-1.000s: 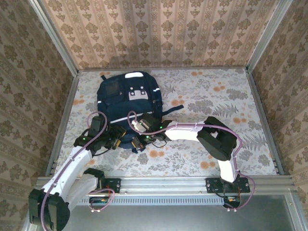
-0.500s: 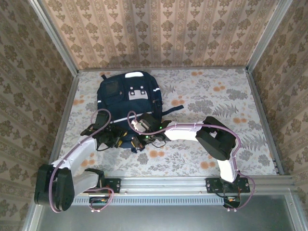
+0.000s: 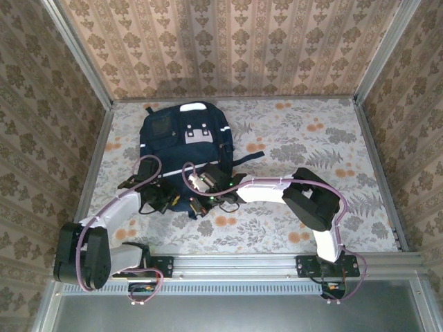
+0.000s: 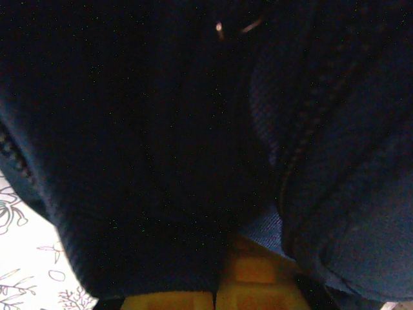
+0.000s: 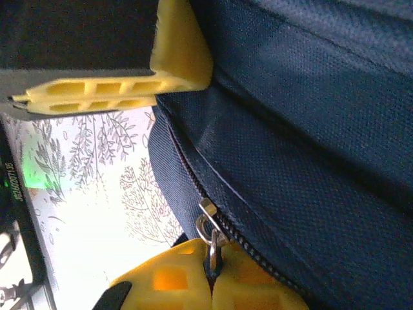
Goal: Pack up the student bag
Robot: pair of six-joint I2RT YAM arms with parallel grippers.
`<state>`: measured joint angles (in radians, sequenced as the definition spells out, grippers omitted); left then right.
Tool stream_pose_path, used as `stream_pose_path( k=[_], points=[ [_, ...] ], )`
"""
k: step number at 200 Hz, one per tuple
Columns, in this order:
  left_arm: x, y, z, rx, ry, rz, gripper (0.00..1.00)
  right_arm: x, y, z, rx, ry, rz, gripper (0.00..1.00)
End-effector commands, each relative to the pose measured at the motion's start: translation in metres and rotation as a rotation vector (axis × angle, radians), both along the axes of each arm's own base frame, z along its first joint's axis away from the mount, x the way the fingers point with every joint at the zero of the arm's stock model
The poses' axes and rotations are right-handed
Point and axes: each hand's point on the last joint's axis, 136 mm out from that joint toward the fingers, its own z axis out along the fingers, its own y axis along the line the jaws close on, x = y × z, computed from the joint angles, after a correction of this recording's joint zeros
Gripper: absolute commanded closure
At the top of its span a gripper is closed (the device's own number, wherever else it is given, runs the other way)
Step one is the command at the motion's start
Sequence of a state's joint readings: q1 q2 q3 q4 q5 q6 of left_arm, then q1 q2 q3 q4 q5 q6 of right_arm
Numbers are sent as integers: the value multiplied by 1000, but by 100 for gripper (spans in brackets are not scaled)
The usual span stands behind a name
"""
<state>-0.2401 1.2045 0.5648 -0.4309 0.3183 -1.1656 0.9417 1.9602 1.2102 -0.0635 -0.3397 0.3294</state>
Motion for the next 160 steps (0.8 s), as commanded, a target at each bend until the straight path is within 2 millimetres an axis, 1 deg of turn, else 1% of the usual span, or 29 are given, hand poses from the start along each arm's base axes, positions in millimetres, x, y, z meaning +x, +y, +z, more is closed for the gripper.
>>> stream_pose_path(
  k=[1, 49, 104, 125, 141, 160],
  points=[
    [4, 32, -8, 155, -12, 34, 100, -6, -60, -32, -231, 25, -50, 100],
    [8, 38, 5, 177, -45, 27, 100, 5, -92, -36, -253, 41, -116, 100],
    [10, 41, 11, 183, -57, 18, 100, 18, -112, -33, -251, 31, -141, 100],
    [13, 44, 17, 205, -69, 8, 100, 23, -114, -34, -225, 9, -123, 100],
    [16, 49, 23, 222, -82, 1, 100, 29, -115, -31, -212, -25, -119, 100],
    [18, 55, 32, 254, -89, -9, 100, 35, -108, -22, -165, -61, -100, 100]
  ],
)
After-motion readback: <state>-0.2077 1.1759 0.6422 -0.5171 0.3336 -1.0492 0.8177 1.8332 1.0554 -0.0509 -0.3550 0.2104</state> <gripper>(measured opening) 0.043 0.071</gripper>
